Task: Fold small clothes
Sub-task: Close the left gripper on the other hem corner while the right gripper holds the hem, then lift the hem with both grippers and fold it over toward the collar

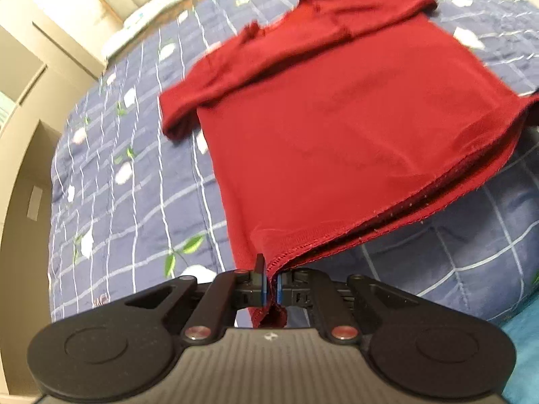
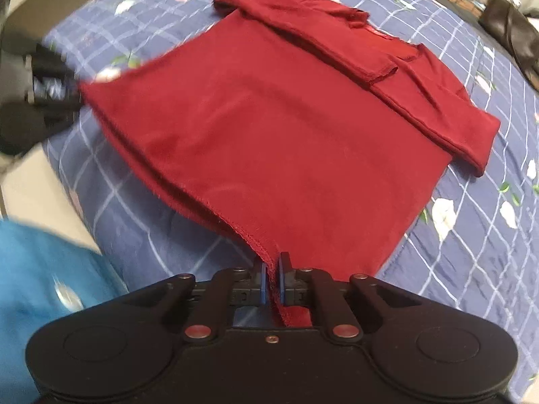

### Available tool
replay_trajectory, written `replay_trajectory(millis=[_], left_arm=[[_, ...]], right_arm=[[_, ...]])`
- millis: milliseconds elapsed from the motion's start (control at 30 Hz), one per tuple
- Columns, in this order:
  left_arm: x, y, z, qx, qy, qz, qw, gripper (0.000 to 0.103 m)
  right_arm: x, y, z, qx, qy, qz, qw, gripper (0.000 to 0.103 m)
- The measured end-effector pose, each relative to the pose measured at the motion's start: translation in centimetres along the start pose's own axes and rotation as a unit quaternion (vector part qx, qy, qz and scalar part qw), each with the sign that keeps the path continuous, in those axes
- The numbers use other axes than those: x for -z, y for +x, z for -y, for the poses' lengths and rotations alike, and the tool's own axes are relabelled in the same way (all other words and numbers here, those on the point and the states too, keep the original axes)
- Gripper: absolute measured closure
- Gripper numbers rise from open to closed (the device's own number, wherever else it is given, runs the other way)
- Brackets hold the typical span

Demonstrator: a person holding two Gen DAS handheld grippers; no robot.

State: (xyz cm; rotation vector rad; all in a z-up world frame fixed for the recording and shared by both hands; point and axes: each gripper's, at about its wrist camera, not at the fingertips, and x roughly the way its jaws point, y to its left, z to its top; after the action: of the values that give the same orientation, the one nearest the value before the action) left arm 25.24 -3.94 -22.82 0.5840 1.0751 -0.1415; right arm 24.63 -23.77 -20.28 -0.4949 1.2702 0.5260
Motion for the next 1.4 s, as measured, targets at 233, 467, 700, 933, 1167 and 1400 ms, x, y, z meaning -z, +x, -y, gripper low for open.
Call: replay_trajectory(millis=[233,467,700,933,1167,1400], left_arm=[[0.8,-2.7,0.1,0.010,0.025,0.050,0.9984,0.100],[3.0,-4.6,0.6,0.020,0.042,0.070,0.9964,0.100],[6.0,-6.6,0.8,0.033,0.052,0.068,0.9958,0.100],[10.3,-9.1,0.4,0.080,0.019,0.049,0.9954,0.100],[14.0,-11.7,0.9,0.117,0.007,0.040,0.9923,0.100],[13.8,-12.8,-0.3,0.127,0.001,0.040,0.9911,0.099]], right_arm=[[1.4,-0.8,-4.0,0.043,-0.061,-0.002,0.997,0.098],[2.9,-2.0,-5.4,0.072,-0.040,0.006,0.997,0.098],[4.3,-3.5,-7.2,0.066,-0.023,0.000,0.998,0.098],[7.0,-5.4,-10.0,0.046,-0.008,-0.008,0.999,0.098],[9.4,-7.3,-11.4,0.028,0.029,-0.018,0.999,0.098],[9.7,-8.4,-12.1,0.036,0.034,-0.003,0.999,0.098]])
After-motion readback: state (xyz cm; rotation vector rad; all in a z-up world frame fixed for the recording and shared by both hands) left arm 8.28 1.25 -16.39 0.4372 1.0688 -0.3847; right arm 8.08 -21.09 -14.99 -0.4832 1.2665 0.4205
